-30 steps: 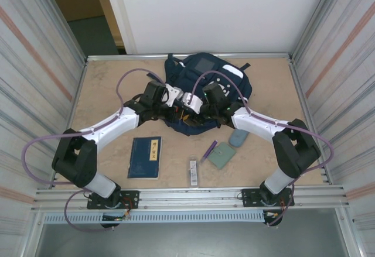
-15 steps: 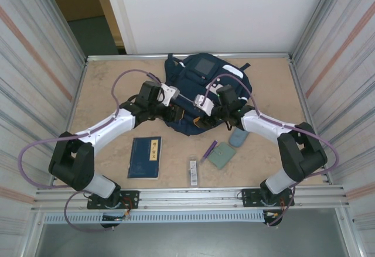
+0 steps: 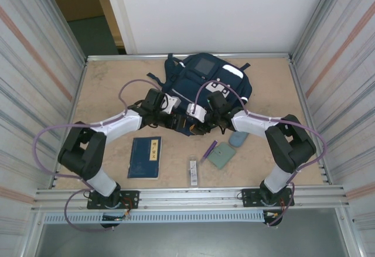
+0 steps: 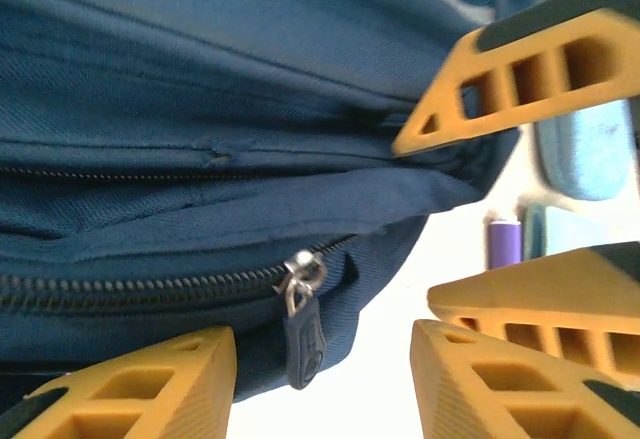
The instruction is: Pack the student bag
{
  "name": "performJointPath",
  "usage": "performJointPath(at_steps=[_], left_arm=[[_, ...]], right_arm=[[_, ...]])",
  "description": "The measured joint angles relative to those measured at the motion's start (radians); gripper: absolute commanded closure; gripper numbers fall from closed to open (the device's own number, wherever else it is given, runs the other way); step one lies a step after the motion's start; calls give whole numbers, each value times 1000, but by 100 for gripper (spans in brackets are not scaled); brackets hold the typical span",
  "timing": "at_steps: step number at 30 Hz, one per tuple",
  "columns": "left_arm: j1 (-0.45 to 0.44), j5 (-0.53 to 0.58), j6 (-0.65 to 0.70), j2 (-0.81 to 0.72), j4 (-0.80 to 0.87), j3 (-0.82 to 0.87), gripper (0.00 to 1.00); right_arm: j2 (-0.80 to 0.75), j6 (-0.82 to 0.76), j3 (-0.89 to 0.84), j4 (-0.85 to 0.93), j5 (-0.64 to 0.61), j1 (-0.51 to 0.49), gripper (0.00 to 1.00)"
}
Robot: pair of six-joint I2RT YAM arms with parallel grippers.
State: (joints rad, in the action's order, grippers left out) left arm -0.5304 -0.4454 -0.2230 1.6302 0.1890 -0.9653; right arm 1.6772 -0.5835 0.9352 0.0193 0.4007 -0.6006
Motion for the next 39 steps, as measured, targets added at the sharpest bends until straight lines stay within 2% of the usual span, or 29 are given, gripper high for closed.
performJointPath(at_steps=[3,5,6,11,13,14,16,25,27,28,30,32,34,39], left_arm=[[-2,3,-10,38,-3,-22,53],[-2,3,-13,52,-4,-34,56],[-2,3,-14,58,-3,-42,59],[-2,-1,-15,96,-7,-71,90],[-2,-1,-11,103,-7,-74,100],[-2,0,-10,103,-6,-74,100],[-2,0,-4,98,-6,-74,100],[7,-44,45,21,37,-74,100],[8,-61,55,11,43,-74,100],[8,-65,62,8,43,-74,100],[8,-71,74,-3,46,-74,100],[13,-71,82,-14,46,-74,100],[27,-71,88,-22,49,-75,100],[114,-63,99,-53,90,-92,100]], right_arm=[[6,2,0,-5,-4,3,67],[8,0,0,-6,-4,7,73],[10,0,0,-7,-4,7,75],[12,0,0,-9,-4,12,80],[12,0,0,-8,-5,12,78],[12,0,0,-8,-5,12,75],[12,6,0,-8,-4,12,51],[10,47,0,-49,22,11,46],[10,50,0,-66,10,11,51],[10,47,0,-71,4,11,59],[10,37,0,-86,-16,14,85],[7,29,-2,-101,-15,25,96],[-12,17,-12,-113,-10,27,100],[-68,-29,-26,-94,14,62,100]])
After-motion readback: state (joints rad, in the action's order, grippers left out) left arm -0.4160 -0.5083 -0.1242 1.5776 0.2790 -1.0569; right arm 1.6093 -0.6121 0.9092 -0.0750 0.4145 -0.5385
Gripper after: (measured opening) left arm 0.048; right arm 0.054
